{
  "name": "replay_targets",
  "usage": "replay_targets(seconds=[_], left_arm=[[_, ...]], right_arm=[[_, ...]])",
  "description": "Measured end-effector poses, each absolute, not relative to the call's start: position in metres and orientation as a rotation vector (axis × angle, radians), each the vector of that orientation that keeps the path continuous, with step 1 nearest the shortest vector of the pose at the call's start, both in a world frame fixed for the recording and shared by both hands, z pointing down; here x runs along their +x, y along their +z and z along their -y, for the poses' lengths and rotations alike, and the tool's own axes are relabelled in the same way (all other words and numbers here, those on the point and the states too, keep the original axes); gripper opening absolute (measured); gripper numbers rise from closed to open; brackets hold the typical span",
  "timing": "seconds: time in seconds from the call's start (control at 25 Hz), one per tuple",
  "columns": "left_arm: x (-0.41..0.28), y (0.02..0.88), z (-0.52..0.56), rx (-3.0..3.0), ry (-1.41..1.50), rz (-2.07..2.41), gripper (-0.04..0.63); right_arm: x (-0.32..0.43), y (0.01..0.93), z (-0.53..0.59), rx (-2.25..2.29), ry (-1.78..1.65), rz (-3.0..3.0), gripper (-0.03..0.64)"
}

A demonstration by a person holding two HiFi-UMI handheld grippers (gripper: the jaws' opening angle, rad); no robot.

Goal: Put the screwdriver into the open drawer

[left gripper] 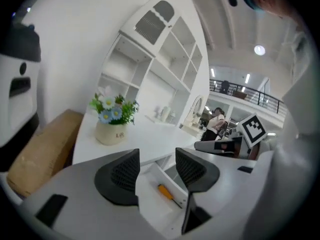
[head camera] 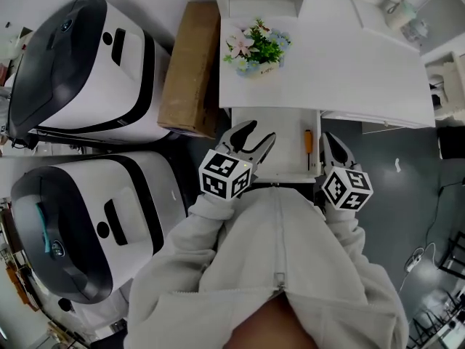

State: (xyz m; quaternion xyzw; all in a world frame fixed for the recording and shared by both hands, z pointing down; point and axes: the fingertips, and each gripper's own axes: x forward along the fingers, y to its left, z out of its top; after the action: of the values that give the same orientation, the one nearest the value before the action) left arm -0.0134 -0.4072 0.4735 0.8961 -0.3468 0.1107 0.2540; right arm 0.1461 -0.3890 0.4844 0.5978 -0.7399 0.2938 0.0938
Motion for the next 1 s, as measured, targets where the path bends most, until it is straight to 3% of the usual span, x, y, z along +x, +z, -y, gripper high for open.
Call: replay_targets(seconds=[0.12, 0.36, 0.48, 1.0], left_arm=[[-0.037, 0.462, 0.415, 2.534, 0.346, 1.134, 0.221], [-0.063, 0.448, 0.423, 2.537, 0.256, 1.334, 0.067], [-0.067, 0.444, 0.421, 2.537, 0.233, 1.370, 0.032], [-0.062, 0.448, 0.421, 2.512, 0.257, 1.399, 0.015]], right_arm=[[0.153, 0.473, 0.393, 1.794, 0.792, 2.226, 0.034], [0.170, 0.460, 0.399, 1.846, 0.732, 2.270, 0.034], [0.173, 0.458, 0.402, 1.858, 0.711, 2.267, 0.033], [0.163, 0.454, 0.409, 1.759, 0.610, 2.318, 0.032]])
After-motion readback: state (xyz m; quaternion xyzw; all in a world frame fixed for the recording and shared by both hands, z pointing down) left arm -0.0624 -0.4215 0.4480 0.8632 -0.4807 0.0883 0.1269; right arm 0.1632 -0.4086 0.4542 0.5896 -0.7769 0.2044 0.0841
